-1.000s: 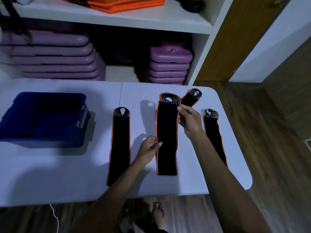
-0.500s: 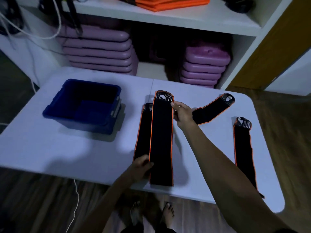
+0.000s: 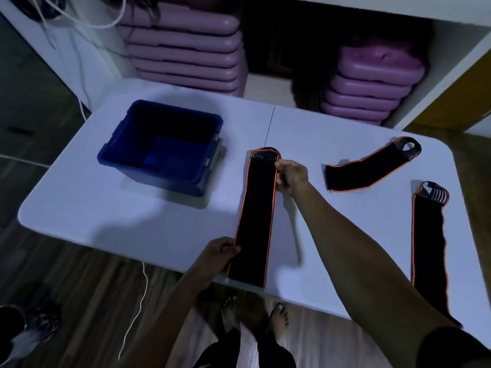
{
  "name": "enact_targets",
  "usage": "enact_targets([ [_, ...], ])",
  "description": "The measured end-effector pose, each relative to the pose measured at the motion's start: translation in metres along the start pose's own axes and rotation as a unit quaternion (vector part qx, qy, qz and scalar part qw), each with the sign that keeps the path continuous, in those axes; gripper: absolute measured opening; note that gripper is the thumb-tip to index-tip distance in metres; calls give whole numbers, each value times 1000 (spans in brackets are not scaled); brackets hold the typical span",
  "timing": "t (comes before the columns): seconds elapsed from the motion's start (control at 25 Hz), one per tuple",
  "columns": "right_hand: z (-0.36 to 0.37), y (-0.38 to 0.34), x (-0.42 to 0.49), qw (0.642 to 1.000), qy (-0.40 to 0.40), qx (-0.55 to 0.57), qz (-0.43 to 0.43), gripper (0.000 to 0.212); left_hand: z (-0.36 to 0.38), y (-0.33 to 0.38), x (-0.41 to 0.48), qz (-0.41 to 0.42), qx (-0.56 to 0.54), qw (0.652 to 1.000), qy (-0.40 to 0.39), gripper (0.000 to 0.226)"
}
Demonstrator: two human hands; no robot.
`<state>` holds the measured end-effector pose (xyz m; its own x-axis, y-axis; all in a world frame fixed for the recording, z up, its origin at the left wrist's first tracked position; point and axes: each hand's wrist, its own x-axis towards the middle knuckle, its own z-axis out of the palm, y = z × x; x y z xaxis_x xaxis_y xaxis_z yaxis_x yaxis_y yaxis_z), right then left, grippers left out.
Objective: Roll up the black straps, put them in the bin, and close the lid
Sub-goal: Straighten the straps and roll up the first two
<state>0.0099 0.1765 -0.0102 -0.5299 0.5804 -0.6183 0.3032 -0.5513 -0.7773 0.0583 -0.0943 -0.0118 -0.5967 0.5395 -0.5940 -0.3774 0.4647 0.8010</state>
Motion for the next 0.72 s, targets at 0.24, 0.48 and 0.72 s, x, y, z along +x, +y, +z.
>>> enact_targets([
  [0.24, -2, 6, 15, 986, 86, -123, -67, 9, 0, 10, 23, 3, 191, 981, 16, 10],
  [0.48, -12, 22, -2, 940, 97, -307, -116, 36, 2, 0, 29, 54, 285, 950, 113, 31],
  [0.72, -21, 90, -66, 755, 58, -549, -353, 56, 8, 12, 63, 208, 537, 812, 97, 57],
])
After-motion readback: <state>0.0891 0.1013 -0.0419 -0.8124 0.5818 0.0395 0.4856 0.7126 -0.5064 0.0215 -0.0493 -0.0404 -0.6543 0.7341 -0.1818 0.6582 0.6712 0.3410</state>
